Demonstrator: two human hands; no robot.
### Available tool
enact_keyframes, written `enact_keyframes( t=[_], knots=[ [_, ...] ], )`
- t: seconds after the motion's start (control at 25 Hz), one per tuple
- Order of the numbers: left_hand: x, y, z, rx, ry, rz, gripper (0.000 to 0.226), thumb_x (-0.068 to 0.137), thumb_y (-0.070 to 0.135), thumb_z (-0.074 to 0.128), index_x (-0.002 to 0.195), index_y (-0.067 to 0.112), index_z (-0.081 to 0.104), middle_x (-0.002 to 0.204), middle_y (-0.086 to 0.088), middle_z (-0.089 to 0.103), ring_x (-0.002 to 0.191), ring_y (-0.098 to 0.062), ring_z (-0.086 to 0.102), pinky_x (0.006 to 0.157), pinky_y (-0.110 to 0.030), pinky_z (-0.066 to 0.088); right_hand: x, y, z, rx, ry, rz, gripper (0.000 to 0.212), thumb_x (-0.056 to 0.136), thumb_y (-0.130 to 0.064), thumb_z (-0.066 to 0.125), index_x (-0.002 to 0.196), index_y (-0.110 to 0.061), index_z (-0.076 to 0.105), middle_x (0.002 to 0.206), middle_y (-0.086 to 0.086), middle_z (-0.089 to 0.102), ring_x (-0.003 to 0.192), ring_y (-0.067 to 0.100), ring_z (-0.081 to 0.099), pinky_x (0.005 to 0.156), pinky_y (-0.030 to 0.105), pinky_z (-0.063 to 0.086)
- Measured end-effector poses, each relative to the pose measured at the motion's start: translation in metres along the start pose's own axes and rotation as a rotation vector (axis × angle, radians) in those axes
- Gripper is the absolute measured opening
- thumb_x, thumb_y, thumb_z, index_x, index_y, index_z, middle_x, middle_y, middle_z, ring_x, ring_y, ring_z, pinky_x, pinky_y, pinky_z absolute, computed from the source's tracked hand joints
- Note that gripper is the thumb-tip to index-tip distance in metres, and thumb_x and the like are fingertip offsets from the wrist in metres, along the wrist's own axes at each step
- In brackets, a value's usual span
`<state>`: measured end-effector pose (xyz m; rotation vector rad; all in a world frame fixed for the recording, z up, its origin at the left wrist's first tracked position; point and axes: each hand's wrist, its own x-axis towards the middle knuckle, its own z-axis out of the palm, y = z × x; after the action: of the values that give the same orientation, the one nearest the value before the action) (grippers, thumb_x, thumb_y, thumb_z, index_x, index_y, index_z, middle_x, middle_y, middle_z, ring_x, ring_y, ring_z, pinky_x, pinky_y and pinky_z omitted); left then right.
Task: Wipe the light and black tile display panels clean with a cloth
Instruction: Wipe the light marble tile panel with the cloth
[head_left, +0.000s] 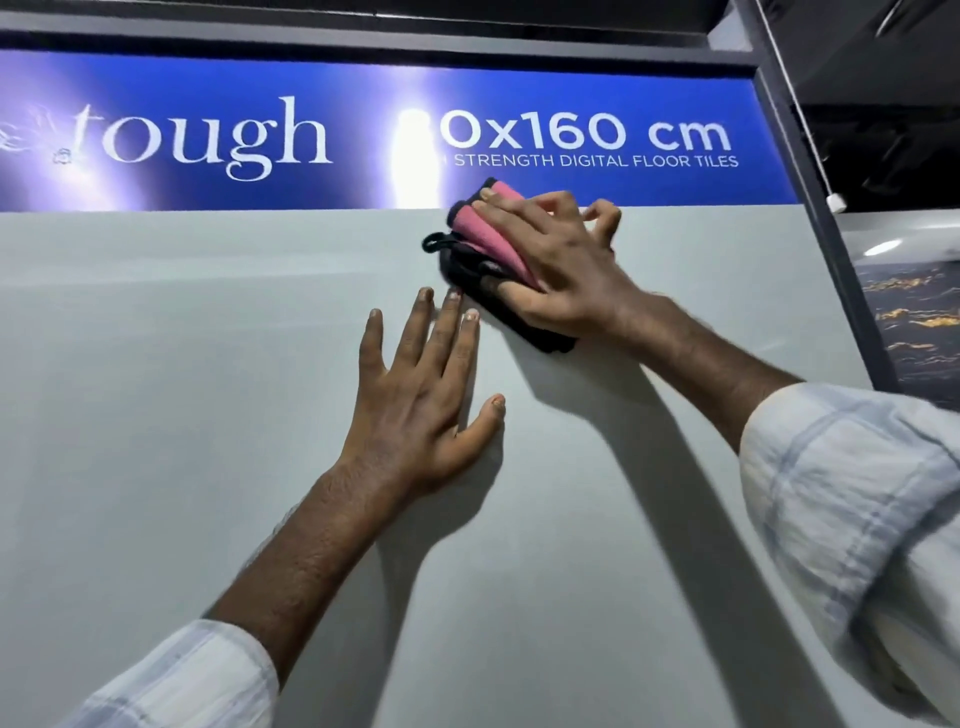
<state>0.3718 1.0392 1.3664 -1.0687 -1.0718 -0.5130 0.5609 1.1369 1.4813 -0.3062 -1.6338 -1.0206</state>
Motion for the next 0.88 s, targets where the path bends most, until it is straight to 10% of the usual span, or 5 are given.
enact_keyframes(
  t=[0.2,0.76,0.88],
  knots=[
    [-0.001,0.000,0.003,-0.036,0.021,0.001,0.082,0.098,0.058,0.032,0.161,0.006,0.034,0.171,-0.015,0.024,0.158,-0.037,0.023,0.122,-0.068,0.014,-0.013,0.044,-0.005,-0.019,0.059,0.526,0.072,0.091,-0.054,0.040,0.157,-0.027,0.033,0.161,-0.009,0.037,0.127,0.032,0.040,0.096,0.049,0.027],
    [0.010,0.013,-0.010,-0.152,0.086,0.059,0.074,0.095,0.056,0.037,0.147,0.007,0.055,0.168,-0.010,0.033,0.157,-0.030,0.027,0.121,-0.056,0.014,-0.087,0.020,-0.017,-0.094,-0.031,0.079,0.078,0.088,-0.055,0.047,0.159,-0.024,0.034,0.164,-0.007,0.034,0.129,0.027,0.042,0.078,0.033,0.008],
    [0.024,0.043,-0.017,-0.193,0.145,0.058,0.068,0.096,0.054,0.041,0.145,0.010,0.058,0.168,-0.009,0.035,0.155,-0.030,0.033,0.119,-0.056,0.021,-0.077,0.069,-0.013,-0.009,0.043,0.155,0.076,0.088,-0.052,0.053,0.156,-0.021,0.040,0.161,0.001,0.041,0.129,0.025,0.041,0.098,0.025,0.014]
  ],
)
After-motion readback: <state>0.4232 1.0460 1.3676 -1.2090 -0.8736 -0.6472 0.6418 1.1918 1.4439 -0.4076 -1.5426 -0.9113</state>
